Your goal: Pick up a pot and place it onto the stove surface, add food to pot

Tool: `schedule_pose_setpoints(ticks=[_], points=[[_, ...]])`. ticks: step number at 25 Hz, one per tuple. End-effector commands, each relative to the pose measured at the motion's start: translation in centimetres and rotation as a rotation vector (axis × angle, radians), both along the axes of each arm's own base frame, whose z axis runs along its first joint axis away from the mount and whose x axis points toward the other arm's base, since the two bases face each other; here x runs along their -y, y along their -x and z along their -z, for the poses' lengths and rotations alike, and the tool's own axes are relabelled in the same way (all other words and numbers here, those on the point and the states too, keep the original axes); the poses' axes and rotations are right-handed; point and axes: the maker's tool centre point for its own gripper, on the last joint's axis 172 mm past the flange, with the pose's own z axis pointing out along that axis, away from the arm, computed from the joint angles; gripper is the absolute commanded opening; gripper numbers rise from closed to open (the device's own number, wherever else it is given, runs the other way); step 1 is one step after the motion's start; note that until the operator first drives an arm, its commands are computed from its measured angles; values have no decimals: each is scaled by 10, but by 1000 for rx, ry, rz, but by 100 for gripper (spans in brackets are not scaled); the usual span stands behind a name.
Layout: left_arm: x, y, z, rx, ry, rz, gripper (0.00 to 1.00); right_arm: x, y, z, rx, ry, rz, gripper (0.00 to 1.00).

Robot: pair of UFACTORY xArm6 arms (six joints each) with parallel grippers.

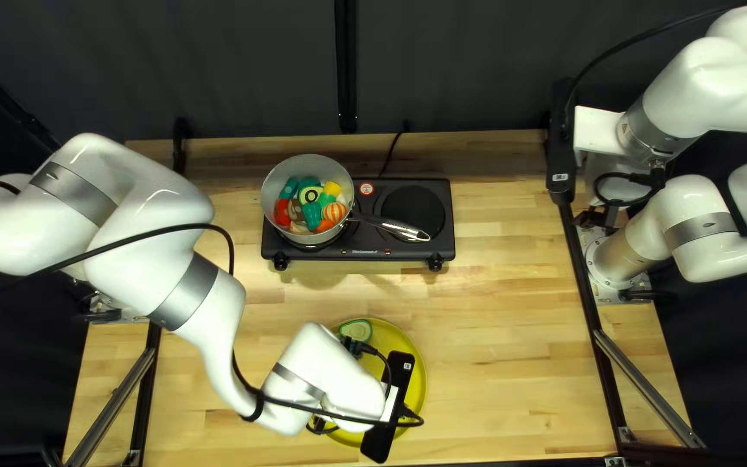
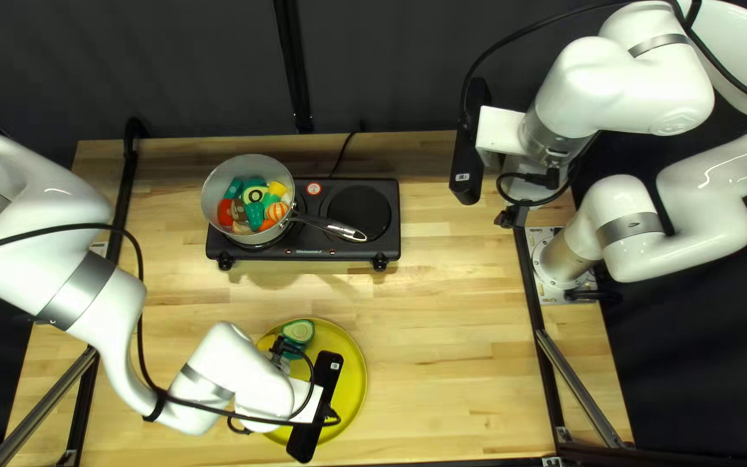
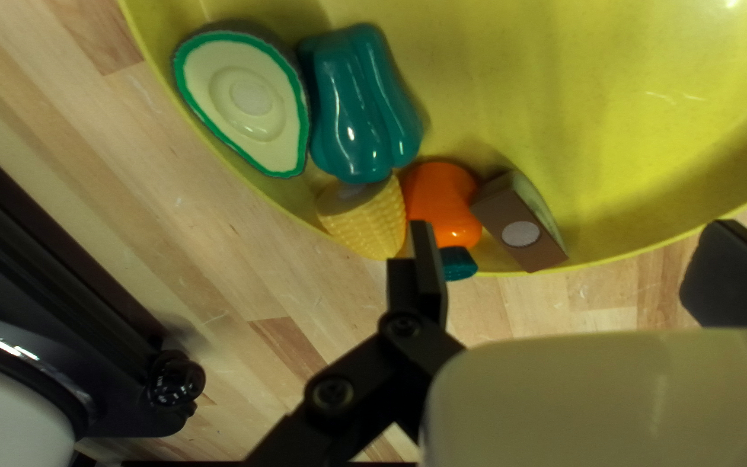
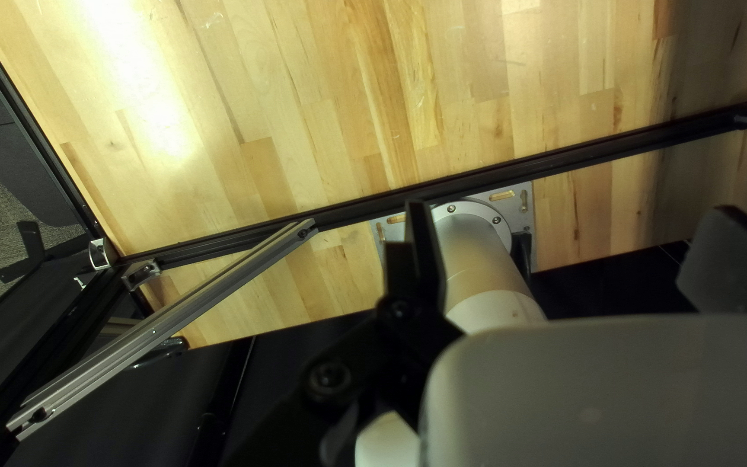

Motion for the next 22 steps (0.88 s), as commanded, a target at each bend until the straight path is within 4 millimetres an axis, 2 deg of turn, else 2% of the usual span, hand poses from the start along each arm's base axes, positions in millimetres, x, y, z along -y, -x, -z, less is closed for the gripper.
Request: schedule_pose_setpoints(ticks=[1, 7, 15, 22], points=[[-2, 3, 4, -14, 30, 44, 100, 0, 0, 0, 0, 0, 0, 100], [-5, 8, 0, -42, 42, 79, 100, 0, 0, 0, 0, 0, 0, 100], [-3, 12, 14, -66, 95, 181, 100, 0, 0, 0, 0, 0, 0, 100], [2, 11, 10, -64, 124, 296, 100, 0, 0, 0, 0, 0, 0, 100]])
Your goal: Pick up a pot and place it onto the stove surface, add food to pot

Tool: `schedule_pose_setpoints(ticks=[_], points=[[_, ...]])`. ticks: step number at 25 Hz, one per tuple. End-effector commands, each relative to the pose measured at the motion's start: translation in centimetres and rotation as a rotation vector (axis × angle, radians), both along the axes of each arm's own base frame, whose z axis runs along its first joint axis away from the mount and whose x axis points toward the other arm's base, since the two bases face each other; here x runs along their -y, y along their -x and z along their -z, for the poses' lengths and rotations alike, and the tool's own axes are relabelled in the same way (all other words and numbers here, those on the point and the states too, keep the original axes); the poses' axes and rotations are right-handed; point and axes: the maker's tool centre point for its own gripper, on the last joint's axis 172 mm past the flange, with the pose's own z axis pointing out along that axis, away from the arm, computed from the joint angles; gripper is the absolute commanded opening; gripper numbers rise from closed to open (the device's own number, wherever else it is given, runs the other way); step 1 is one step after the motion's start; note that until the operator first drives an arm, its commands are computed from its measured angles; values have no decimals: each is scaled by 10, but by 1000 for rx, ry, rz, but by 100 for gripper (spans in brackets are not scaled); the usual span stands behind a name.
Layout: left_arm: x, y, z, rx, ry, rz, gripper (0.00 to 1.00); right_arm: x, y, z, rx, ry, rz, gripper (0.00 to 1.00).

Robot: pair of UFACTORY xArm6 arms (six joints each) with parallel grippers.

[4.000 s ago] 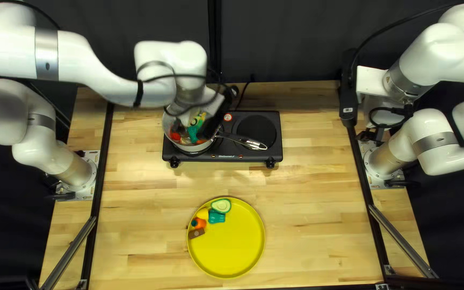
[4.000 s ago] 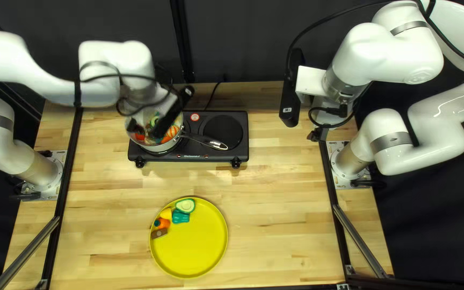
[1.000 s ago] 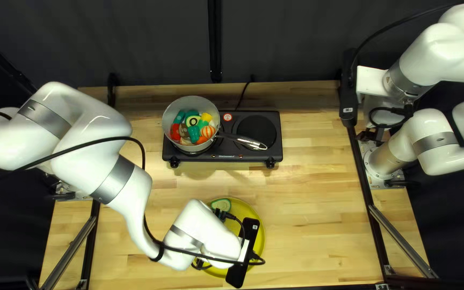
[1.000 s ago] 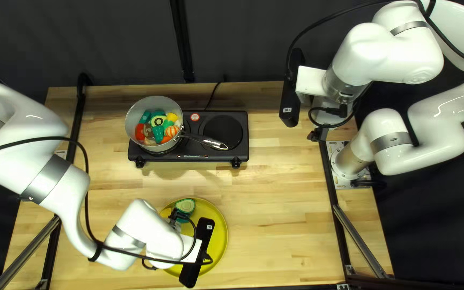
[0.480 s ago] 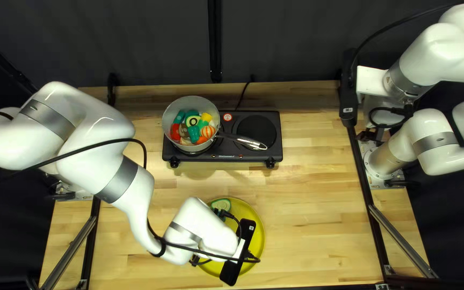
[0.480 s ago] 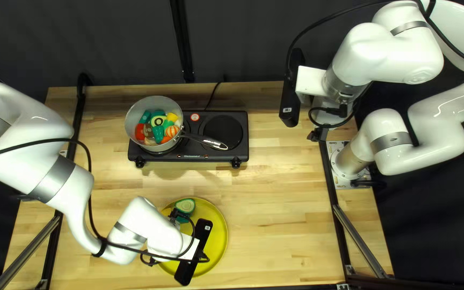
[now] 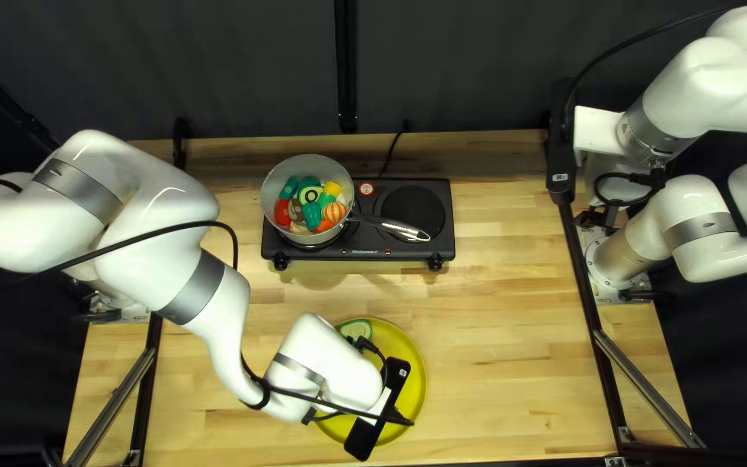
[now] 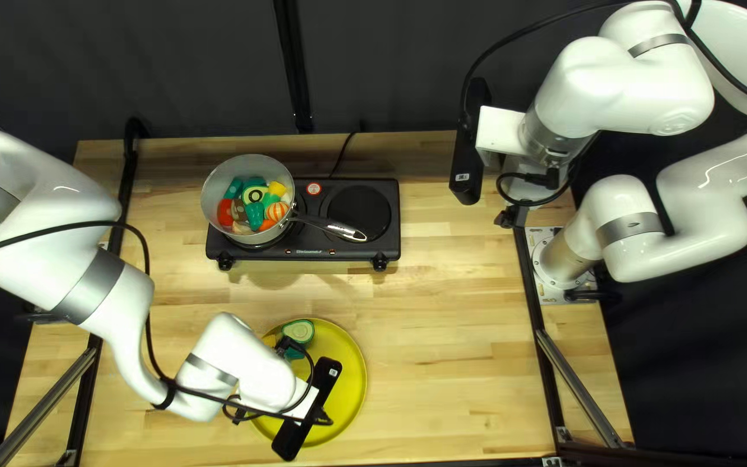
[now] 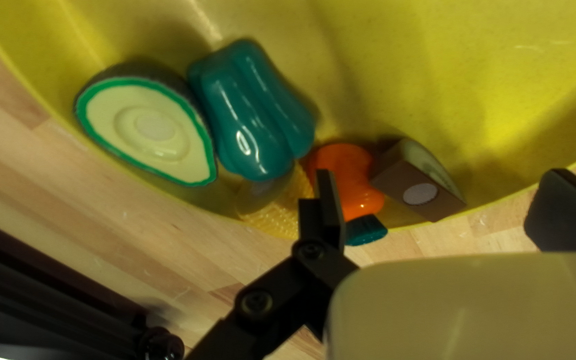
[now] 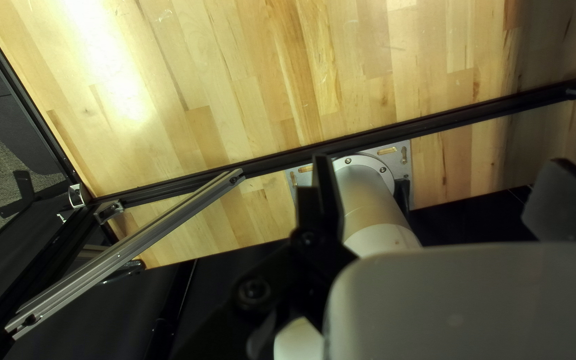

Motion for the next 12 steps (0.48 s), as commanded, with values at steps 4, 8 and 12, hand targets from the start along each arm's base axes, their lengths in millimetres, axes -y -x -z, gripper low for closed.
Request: schedule_pose_setpoints(ticks=[4, 8, 12], points=[[2, -2, 0, 13, 26, 80, 100, 0, 0, 0, 0, 0, 0, 100], [0, -2, 5, 22, 33, 94, 94, 0, 0, 0, 0, 0, 0, 100], [-1, -2, 5, 23, 34, 94, 51, 0, 0, 0, 0, 0, 0, 100]])
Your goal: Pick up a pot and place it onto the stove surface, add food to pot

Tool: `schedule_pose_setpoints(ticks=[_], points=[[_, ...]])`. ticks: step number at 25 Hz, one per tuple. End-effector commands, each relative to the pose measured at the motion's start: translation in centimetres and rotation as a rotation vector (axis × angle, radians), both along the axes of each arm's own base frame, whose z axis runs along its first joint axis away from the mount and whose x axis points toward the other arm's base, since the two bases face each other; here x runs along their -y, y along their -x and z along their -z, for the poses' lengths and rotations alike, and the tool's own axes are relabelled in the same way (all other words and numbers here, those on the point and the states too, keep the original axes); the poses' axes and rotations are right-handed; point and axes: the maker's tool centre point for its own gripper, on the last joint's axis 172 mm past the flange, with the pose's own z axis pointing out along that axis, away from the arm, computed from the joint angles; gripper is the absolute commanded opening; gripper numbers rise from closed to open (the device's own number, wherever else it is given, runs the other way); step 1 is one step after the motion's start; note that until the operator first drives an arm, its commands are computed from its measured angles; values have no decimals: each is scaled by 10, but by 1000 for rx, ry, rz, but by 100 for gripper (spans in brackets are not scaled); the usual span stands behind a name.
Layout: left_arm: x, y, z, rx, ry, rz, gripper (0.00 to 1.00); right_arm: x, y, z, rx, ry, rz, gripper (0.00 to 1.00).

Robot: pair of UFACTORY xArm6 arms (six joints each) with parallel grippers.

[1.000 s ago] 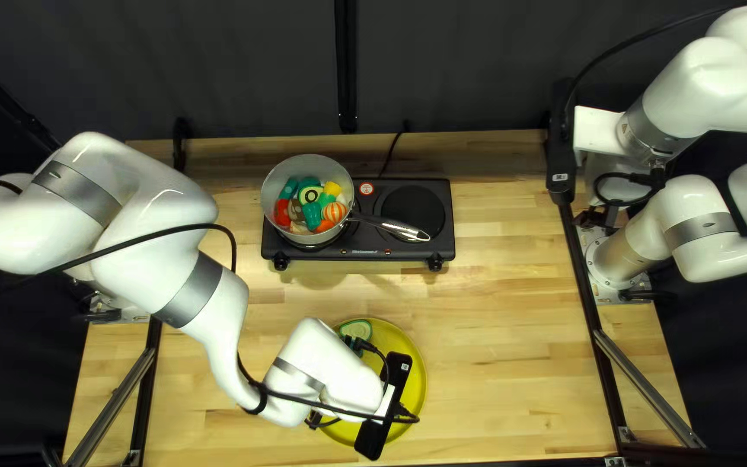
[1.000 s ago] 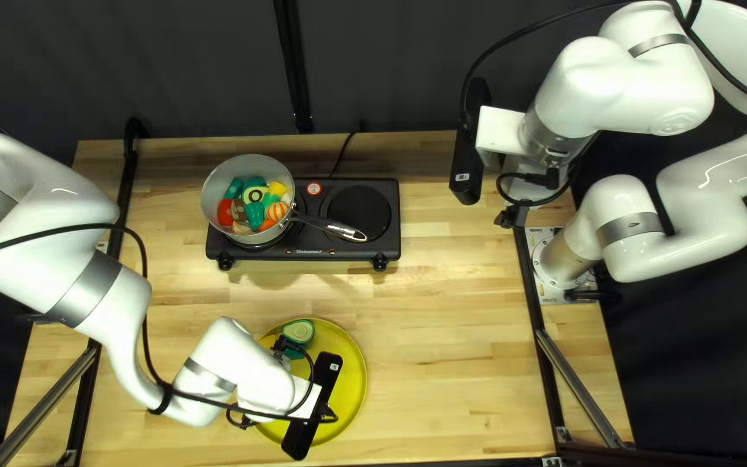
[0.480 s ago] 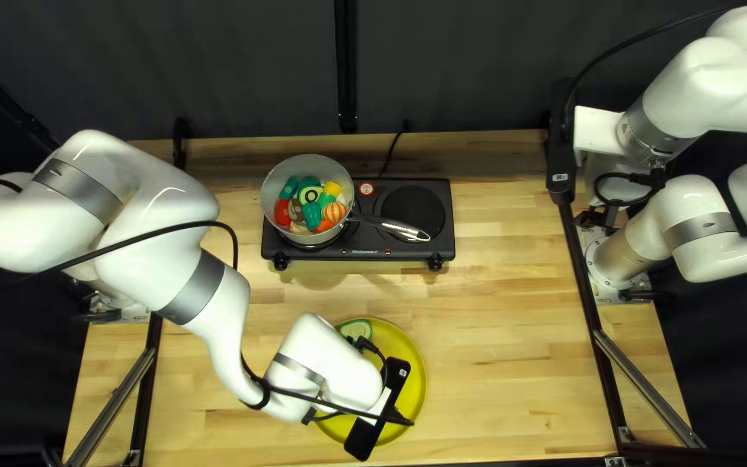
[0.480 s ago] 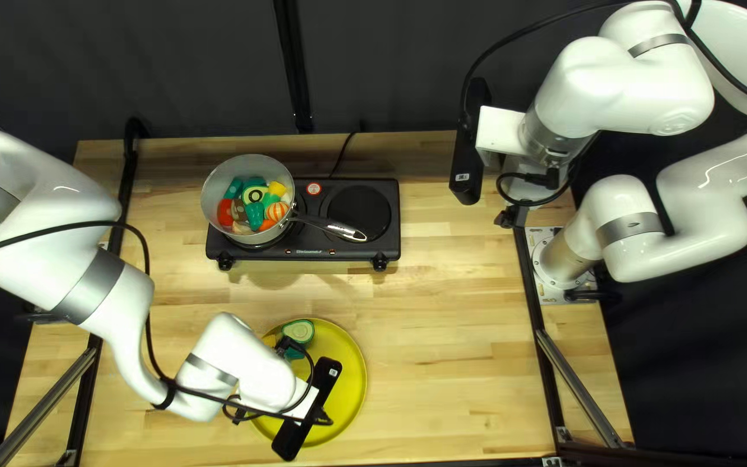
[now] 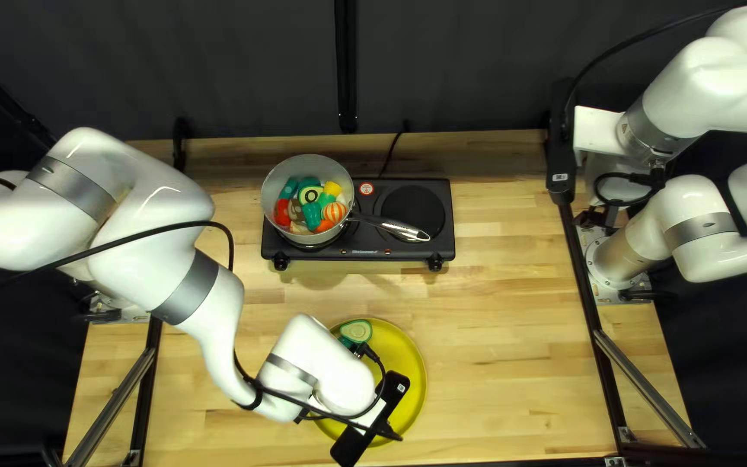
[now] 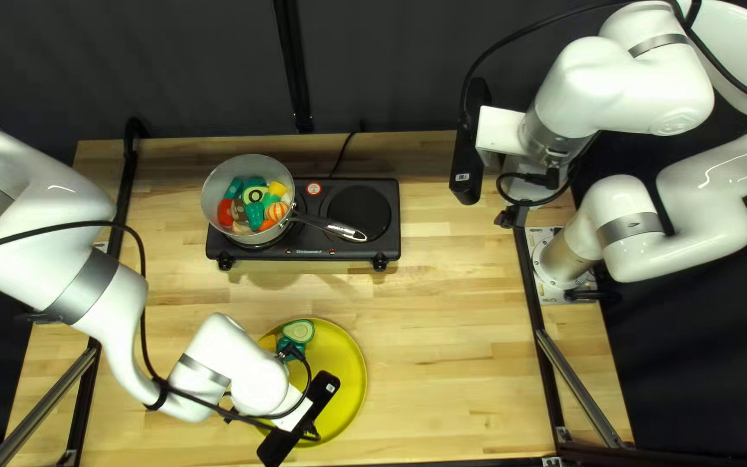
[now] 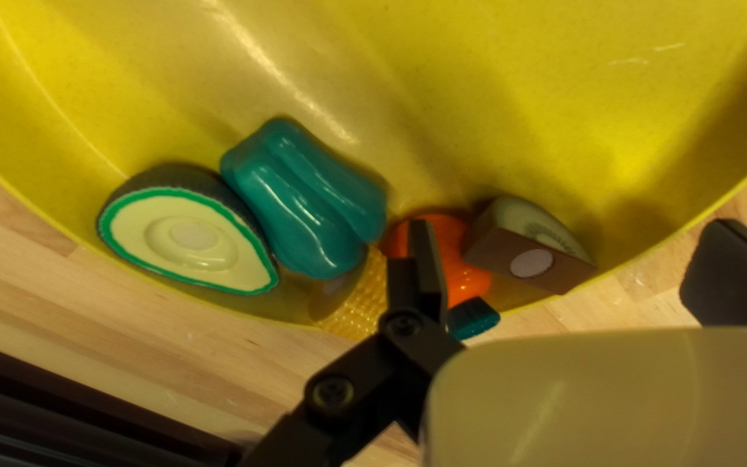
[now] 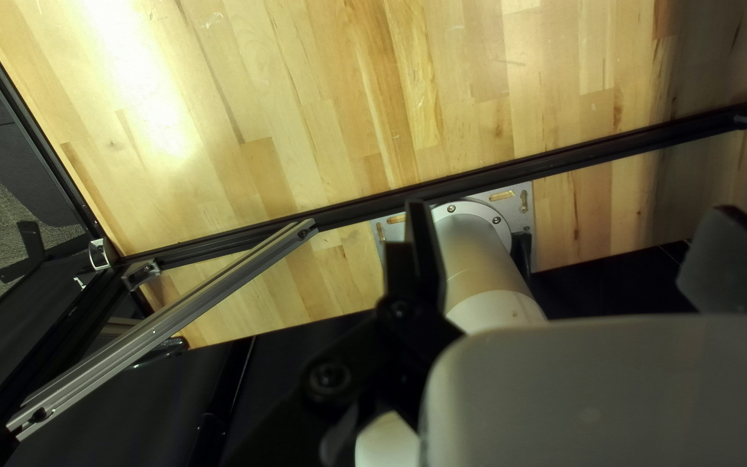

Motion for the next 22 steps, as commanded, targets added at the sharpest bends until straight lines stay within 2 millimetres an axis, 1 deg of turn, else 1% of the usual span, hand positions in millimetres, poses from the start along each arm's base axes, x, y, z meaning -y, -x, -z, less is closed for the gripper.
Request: schedule_pose_setpoints(ticks=[1, 3, 19, 20, 22], points=[[0, 0, 0, 1, 1, 1, 11, 0, 0, 0, 0, 0, 0, 100], [0, 0, 0, 1, 1, 1, 0, 0, 0, 0, 0, 0, 0, 100], [2, 1, -1, 0, 2, 0, 0, 0, 0, 0, 0, 0, 0, 100], [4, 0, -4, 0, 0, 2, 0, 0, 0, 0, 0, 0, 0, 100], [14, -5, -17, -5, -6, 14, 0, 0, 0, 0, 0, 0, 0, 100]])
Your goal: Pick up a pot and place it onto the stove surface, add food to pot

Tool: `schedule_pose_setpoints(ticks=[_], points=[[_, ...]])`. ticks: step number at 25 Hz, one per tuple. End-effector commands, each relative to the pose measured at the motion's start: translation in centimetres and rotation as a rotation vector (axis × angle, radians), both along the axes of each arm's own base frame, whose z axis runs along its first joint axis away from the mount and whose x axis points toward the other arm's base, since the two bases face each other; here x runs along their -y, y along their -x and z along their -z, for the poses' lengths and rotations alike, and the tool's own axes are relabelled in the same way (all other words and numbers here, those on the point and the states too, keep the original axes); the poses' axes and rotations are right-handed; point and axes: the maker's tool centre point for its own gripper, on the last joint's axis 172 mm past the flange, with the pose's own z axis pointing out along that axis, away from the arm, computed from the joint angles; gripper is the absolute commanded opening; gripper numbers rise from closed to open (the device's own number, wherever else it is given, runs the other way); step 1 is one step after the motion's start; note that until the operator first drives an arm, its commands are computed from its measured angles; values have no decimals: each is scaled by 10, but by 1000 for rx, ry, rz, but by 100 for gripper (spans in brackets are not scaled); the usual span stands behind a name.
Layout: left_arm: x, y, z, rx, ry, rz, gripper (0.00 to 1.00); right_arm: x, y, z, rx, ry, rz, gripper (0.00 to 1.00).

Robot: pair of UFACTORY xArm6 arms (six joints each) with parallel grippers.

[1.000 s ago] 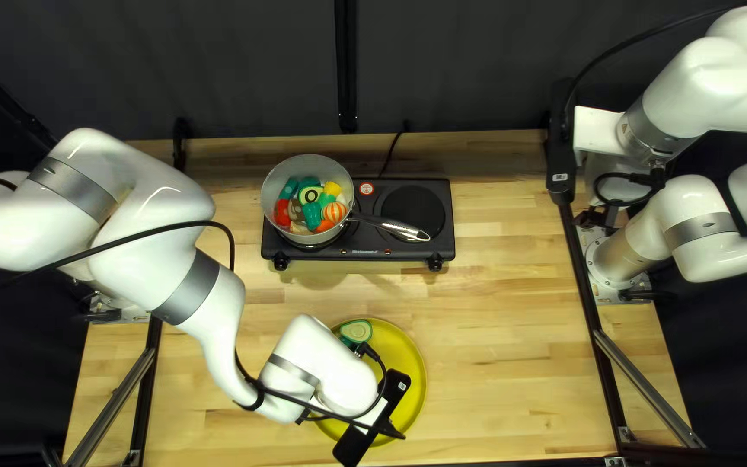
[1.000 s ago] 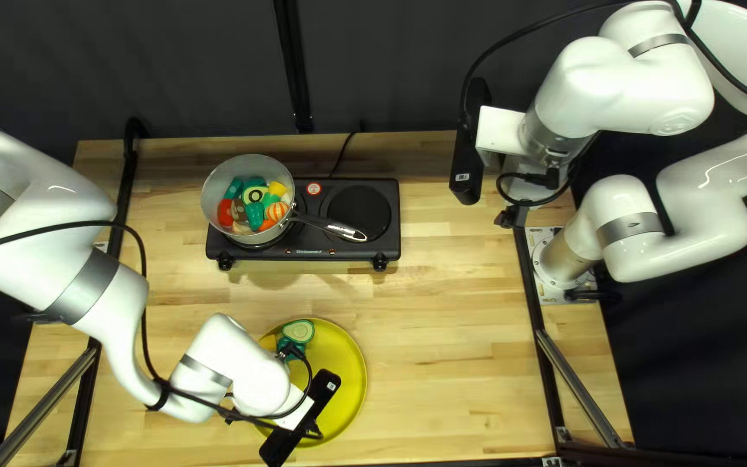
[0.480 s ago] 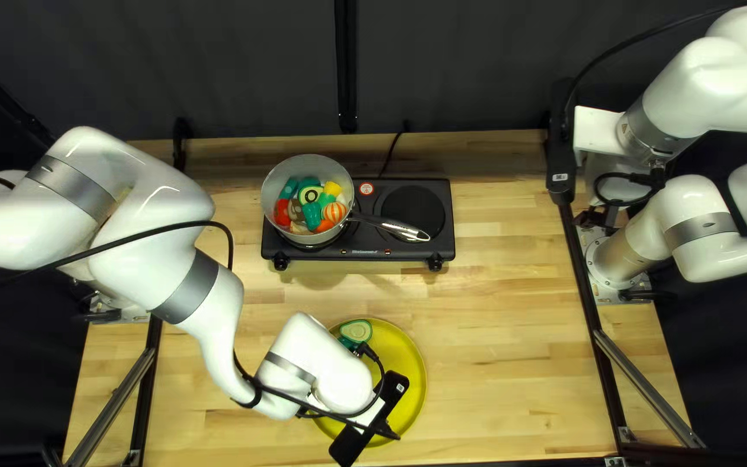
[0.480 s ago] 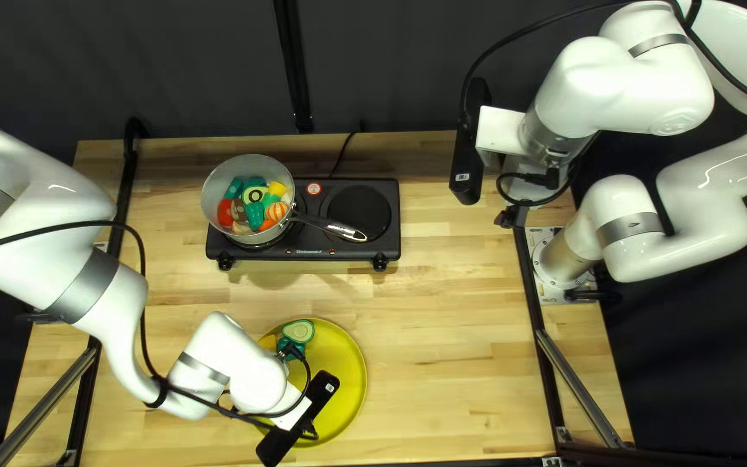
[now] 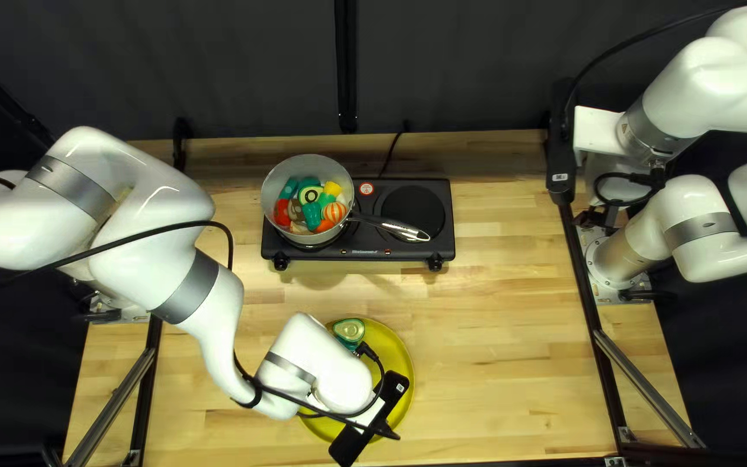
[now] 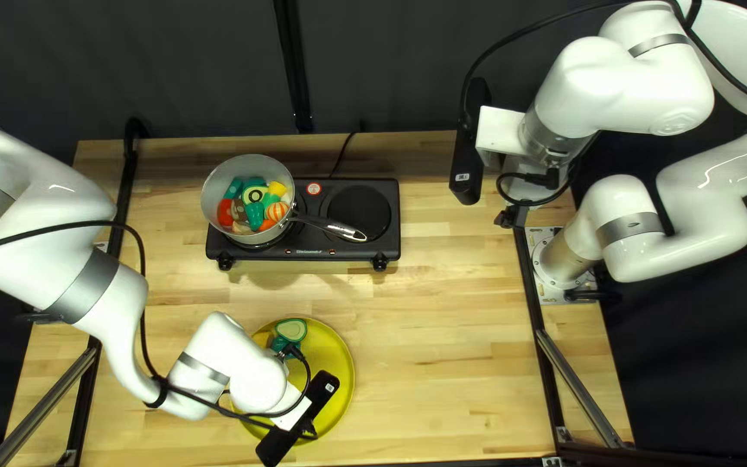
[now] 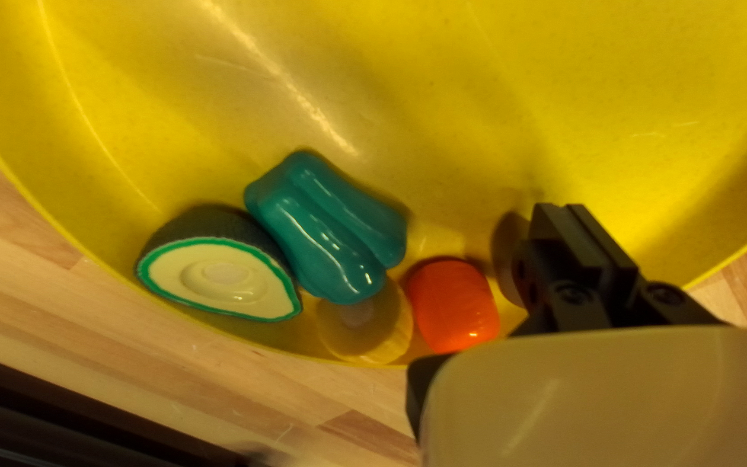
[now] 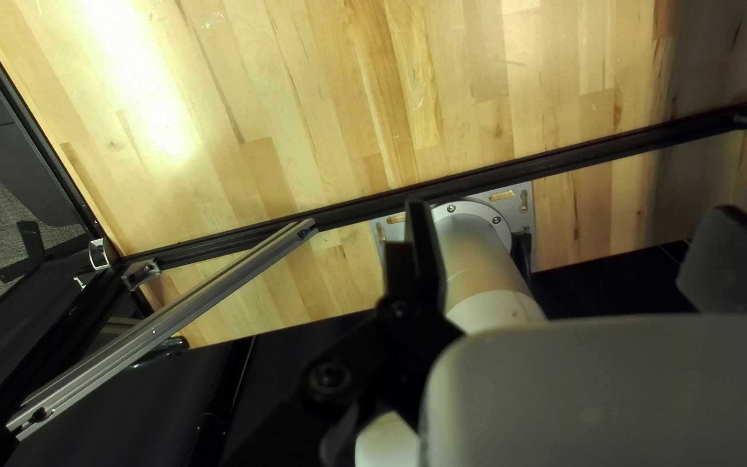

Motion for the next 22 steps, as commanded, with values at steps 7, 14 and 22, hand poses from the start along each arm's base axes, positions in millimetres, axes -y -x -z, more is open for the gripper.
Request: schedule_pose_setpoints(ticks=[7, 14, 22], points=[[32, -6, -41, -20, -14, 42, 0, 0, 0, 0, 0, 0, 0, 100], [10, 4, -20, -26, -12, 4, 100, 0, 0, 0, 0, 0, 0, 100], [-6, 11, 1, 14, 16, 66, 100, 0, 0, 0, 0, 0, 0, 100]])
